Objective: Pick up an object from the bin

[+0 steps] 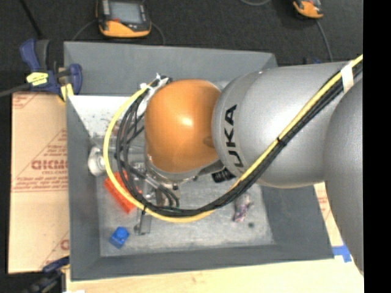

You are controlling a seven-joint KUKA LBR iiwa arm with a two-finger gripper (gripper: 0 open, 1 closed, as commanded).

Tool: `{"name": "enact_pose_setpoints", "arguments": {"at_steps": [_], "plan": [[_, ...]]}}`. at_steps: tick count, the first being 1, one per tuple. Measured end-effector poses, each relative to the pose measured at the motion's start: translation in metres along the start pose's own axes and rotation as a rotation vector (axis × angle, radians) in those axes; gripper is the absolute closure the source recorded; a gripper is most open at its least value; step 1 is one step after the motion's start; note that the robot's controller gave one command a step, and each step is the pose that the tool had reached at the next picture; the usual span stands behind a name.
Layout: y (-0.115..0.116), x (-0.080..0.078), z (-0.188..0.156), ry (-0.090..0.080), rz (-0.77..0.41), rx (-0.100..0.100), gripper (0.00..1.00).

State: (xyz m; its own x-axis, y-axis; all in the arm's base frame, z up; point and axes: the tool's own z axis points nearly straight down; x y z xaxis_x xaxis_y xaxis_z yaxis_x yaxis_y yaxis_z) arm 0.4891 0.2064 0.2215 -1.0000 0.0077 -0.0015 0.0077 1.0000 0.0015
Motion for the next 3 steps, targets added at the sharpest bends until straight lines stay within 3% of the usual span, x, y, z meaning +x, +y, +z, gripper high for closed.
{"name": "enact_pose_setpoints", "arguments": {"at_steps": [1,2,3], "plan": [[0.021,0.011,0.144,-0.016,-0.207,-0.002,0.0],[0.021,0.015,0.144,-0.003,-0.204,-0.001,1.0],[0.017,-0.008,0.079,-0.008,-0.223,0.0,1.0]]}}
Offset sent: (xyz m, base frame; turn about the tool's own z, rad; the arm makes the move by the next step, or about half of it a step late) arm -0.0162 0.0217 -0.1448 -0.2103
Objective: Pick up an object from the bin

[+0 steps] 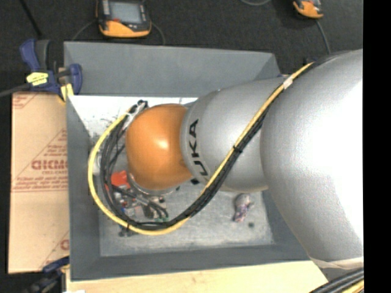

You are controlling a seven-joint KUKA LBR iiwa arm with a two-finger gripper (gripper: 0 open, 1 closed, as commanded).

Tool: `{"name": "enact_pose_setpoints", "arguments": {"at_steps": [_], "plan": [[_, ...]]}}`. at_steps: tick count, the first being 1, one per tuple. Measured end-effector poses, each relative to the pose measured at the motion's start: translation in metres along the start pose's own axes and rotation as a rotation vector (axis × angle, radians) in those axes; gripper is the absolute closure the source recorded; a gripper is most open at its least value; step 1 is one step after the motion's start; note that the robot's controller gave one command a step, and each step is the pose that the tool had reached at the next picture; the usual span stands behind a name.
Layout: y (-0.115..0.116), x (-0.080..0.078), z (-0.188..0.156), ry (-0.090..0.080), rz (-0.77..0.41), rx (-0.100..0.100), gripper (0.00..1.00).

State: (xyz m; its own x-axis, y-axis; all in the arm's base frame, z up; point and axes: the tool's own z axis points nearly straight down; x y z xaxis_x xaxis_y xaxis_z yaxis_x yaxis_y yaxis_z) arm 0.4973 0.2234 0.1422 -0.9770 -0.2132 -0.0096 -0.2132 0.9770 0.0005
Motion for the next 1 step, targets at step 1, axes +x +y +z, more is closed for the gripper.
{"name": "enact_pose_setpoints", "arguments": {"at_steps": [1], "plan": [[-0.0117,-0.0073,-0.1062,-0.002,-0.027,0.0,1.0]]}}
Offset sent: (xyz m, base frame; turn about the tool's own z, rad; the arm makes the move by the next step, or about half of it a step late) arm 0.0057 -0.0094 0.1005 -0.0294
